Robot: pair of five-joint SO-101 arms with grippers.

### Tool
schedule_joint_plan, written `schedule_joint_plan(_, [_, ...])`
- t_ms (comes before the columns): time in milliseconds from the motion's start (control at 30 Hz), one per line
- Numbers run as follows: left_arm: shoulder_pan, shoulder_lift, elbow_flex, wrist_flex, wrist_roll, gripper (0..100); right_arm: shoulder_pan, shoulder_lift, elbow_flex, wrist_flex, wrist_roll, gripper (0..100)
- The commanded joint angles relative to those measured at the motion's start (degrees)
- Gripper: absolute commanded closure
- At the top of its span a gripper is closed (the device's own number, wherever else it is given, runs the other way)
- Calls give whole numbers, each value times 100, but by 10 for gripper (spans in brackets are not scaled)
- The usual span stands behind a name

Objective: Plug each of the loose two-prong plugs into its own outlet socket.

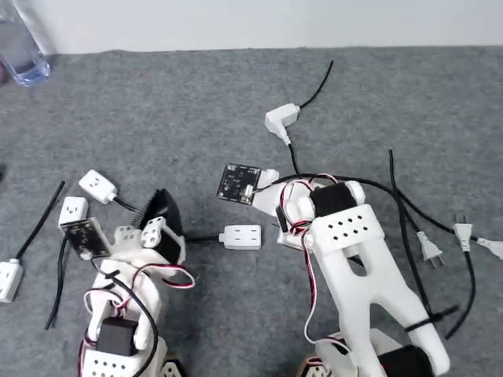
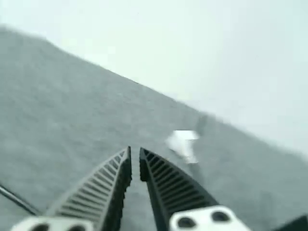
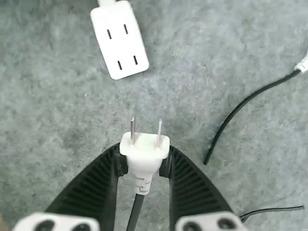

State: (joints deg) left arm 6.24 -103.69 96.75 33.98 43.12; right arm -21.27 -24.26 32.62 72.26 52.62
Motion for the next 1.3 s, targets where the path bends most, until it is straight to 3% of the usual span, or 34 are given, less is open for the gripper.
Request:
schedule_joint_plan(0, [580,-79,-48,-193,730,974,-57,-233,-316,-4,-316,990])
schedule_joint_plan(167, [1758,-79,-110,-668,730,974,-57,-242,-316,-391,-888,990])
schedule_joint_plan(433, [2840,-79,-312,-1398,730,989,-602,-1121,-281,-453,-1345,990])
schedule_joint_plan(600, [2840,-88,-567,-1451,703,989,-1033,-2009,-229,-330,-1327,991])
schedule_joint_plan(867, [2822,-88,-637,-1231,686,988,-1156,-2158,-167,-330,-1134,991])
schedule_joint_plan(1033, [2822,-88,-875,-738,237,988,-1367,-2246,-308,-48,-1125,991])
schedule_joint_plan(1267, [2813,-88,-1147,-185,220,988,-1385,-2281,-668,418,-1116,991])
